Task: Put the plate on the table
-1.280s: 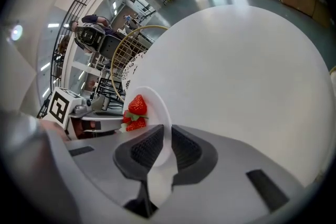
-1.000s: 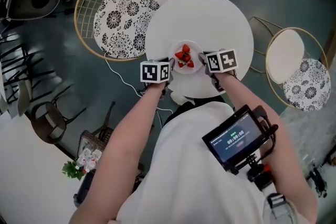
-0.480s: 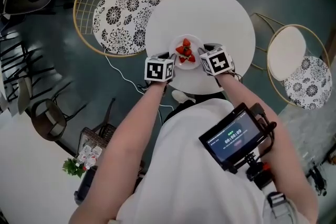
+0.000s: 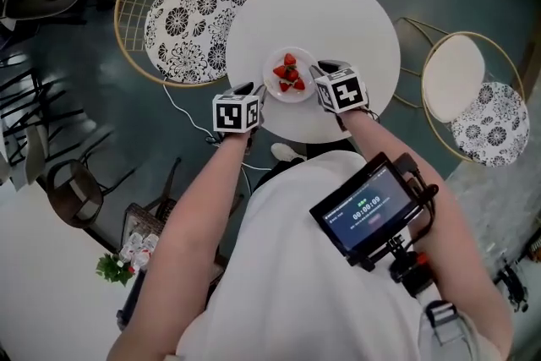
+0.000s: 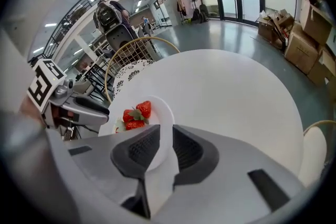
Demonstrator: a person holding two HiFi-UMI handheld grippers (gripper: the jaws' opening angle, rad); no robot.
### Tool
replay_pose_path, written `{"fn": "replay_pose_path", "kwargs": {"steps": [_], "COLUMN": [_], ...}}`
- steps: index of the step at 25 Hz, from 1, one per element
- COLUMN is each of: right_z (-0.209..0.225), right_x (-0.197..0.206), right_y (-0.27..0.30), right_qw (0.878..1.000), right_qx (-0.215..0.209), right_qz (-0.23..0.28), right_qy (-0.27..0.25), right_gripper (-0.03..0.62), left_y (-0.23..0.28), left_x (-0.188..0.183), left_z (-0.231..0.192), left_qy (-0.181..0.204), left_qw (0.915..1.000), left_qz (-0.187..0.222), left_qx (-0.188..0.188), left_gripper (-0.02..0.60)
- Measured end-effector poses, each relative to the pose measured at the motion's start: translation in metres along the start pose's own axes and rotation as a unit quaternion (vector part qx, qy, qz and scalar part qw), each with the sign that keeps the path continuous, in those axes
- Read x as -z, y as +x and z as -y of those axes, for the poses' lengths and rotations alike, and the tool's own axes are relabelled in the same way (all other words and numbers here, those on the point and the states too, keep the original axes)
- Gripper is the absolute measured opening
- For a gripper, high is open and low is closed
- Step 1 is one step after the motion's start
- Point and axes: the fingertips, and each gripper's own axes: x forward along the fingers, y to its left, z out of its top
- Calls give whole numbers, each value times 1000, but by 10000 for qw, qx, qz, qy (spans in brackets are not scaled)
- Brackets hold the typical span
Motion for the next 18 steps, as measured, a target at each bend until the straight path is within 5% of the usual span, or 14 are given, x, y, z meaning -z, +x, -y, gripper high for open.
{"fn": "replay_pose_path", "kwargs": {"steps": [6,18], "right_z": [-12,-53], "right_x": [-2,3], "right_y": [-21,-61], "right_qw": [9991,9966], "right_qx": [-155,-413], "right_qz": [343,715], "right_qy": [210,59], "right_gripper": [72,6], "left_y": [-29,-72], "left_x": [3,28], "left_z": [13,53], "left_qy": [194,525], "left_qw": [9991,9914], "left_qz": [355,1069], "left_qx": [-107,538], "left_gripper": [110,70]}}
